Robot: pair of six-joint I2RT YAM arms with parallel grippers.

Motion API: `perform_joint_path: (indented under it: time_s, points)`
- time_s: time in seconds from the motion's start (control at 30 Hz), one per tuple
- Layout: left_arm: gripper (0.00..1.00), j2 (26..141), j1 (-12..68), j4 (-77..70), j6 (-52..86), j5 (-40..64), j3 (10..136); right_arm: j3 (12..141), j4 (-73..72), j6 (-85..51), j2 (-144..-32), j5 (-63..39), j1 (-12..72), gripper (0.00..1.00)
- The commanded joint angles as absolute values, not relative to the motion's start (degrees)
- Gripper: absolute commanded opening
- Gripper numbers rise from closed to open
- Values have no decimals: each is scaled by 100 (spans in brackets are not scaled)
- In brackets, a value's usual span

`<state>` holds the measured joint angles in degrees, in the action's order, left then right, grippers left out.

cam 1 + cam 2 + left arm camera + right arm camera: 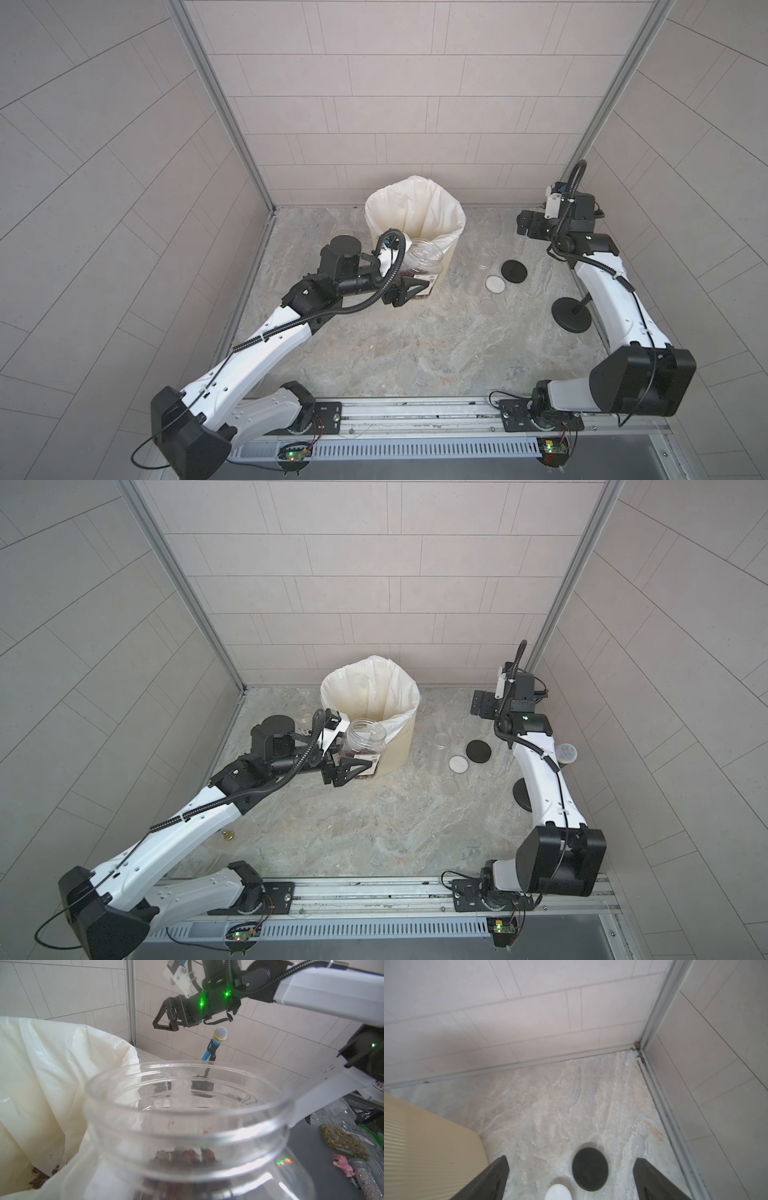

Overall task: Empty the moldy dried flower tea in the jars
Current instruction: Place the lid at the center of the board, then pour the moldy dried flower tea into the trash bin.

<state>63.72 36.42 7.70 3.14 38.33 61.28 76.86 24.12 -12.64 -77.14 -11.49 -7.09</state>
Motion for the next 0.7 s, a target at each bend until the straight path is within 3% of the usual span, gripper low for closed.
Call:
perform_joint_path:
  time_s: [0.0,0.2,0.33,0.53,0.67]
  points:
    - [61,6472,3674,676,733,3817,6694,7663,1624,-1794,-7235,-2383,-715,97]
    - [61,6951,3641,1190,929,3519,7720,7558,148,-2845,-6871,-4503,-708,98]
    - [61,7259,3554,1265,927,3510,8165,7170,-2116,-4500,-6926,-5441,-652,98]
    - [61,7660,3050,337,1874,4070,8404,7190,-4844,-6502,-7443,-6009,23,99]
    - [61,7909,2774,-574,2528,4537,8449,7321,-4373,-6112,-7653,-5863,643,100]
